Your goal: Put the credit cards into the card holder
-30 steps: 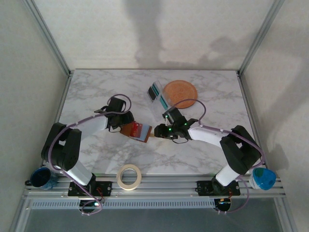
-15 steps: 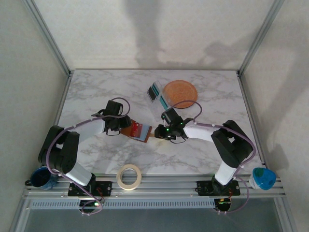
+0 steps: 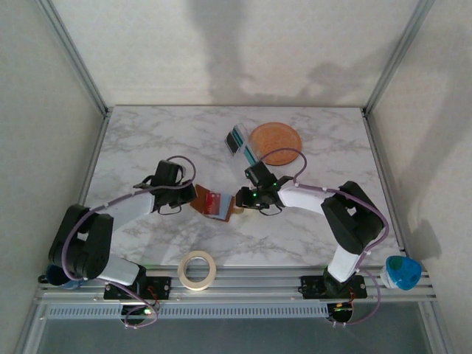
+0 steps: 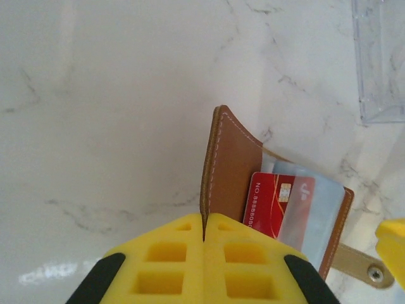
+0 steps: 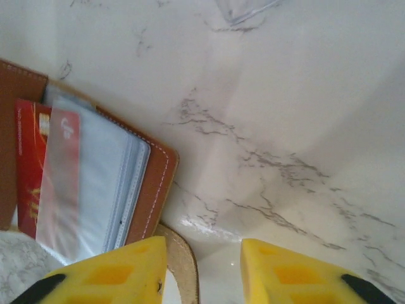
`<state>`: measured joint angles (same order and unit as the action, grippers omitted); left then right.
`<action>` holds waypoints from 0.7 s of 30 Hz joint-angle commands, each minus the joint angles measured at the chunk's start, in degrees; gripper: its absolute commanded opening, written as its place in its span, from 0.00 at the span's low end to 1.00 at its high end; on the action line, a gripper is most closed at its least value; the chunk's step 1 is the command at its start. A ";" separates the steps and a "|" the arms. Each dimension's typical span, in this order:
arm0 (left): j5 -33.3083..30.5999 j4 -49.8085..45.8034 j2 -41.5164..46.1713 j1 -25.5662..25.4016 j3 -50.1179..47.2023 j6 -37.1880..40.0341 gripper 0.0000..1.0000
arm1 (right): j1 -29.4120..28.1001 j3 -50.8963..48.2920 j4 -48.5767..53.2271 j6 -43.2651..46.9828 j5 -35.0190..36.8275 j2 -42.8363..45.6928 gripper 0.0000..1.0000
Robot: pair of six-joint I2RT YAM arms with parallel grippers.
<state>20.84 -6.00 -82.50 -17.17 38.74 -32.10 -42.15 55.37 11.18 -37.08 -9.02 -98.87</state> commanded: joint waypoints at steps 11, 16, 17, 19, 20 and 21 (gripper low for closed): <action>-2.82 8.61 8.62 -4.15 -9.08 -12.50 0.00 | -11.27 15.61 16.44 5.40 14.49 -1.09 0.76; -6.42 11.51 12.01 -6.32 -12.37 -18.89 0.00 | -11.30 19.83 15.36 1.99 12.28 -6.00 0.76; -6.74 12.24 12.63 -6.67 -12.98 -19.82 0.00 | -11.29 20.11 14.14 1.35 10.49 -6.33 0.74; -7.37 12.97 13.67 -7.12 -13.70 -21.01 0.00 | -10.99 18.96 9.22 -0.45 4.76 -6.45 0.63; -7.48 13.54 14.22 -7.26 -14.09 -21.56 0.00 | -10.74 18.10 6.25 -1.97 1.82 -6.49 0.51; -7.55 13.95 14.53 -7.35 -14.36 -21.75 0.00 | -10.44 17.62 4.38 -3.23 -0.10 -6.62 0.43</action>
<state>15.84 4.78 -69.65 -23.90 25.45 -50.11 -53.25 73.76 21.54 -36.25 -2.20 -105.34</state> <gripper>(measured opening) 0.033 0.485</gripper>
